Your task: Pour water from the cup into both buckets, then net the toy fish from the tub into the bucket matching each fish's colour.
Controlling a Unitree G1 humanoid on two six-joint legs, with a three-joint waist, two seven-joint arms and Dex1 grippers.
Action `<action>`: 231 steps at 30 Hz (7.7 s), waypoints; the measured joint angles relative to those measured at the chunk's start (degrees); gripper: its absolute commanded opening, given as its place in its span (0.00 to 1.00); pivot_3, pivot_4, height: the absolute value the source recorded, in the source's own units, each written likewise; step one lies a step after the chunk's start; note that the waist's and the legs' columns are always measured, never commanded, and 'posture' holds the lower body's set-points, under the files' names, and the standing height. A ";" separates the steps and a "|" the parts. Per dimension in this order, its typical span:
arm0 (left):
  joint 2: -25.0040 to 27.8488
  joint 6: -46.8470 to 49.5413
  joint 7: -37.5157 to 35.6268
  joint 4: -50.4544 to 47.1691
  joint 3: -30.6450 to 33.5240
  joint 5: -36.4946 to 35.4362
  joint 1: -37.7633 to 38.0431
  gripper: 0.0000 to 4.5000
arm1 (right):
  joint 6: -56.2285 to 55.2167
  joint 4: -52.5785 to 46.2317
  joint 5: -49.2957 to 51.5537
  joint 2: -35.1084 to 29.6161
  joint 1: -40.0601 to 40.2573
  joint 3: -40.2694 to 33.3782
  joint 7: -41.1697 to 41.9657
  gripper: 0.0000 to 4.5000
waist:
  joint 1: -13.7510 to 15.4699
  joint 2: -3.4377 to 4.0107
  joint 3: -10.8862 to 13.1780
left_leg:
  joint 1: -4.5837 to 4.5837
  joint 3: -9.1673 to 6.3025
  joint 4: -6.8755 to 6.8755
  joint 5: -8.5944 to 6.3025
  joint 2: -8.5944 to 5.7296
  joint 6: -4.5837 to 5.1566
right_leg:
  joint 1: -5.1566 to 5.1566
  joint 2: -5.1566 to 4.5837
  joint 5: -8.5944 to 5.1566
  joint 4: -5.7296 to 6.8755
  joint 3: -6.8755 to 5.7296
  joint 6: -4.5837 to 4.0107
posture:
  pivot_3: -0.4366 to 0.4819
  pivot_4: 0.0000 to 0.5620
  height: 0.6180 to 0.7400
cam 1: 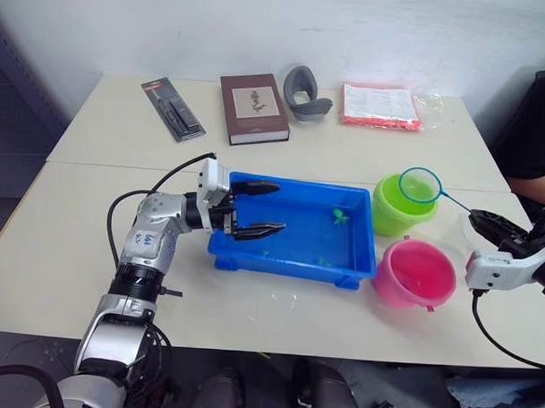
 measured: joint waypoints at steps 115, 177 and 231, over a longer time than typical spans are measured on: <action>7.22 -1.95 -12.71 16.60 0.90 2.42 -10.04 0.99 | 71.75 -53.95 85.62 15.67 18.75 -22.36 4.05 0.00 | 0.32 -0.08 0.00 | -0.23 -0.30 -0.01 -0.05 -0.09 0.18 | 0.02 -0.02 0.06 -0.25 -0.79 0.04 | 0.48 0.27 1.00; 17.02 -3.94 -13.89 11.36 1.60 4.86 -0.82 0.99 | 62.61 -31.02 44.47 6.60 -24.55 30.42 34.11 0.00 | 0.13 0.00 0.01 | -0.25 -0.30 0.17 -0.05 -0.14 0.21 | -0.05 -0.24 0.03 -0.01 -0.85 -0.03 | 0.48 0.27 1.00; 8.95 10.02 -4.61 -2.79 2.07 -0.88 -0.36 0.99 | 62.77 -38.01 61.83 22.07 2.63 -15.71 34.98 0.00 | 0.22 0.00 0.01 | -0.14 -0.19 0.15 -0.04 -0.09 0.14 | -0.01 -0.07 0.04 0.06 -0.70 -0.01 | 0.48 0.27 1.00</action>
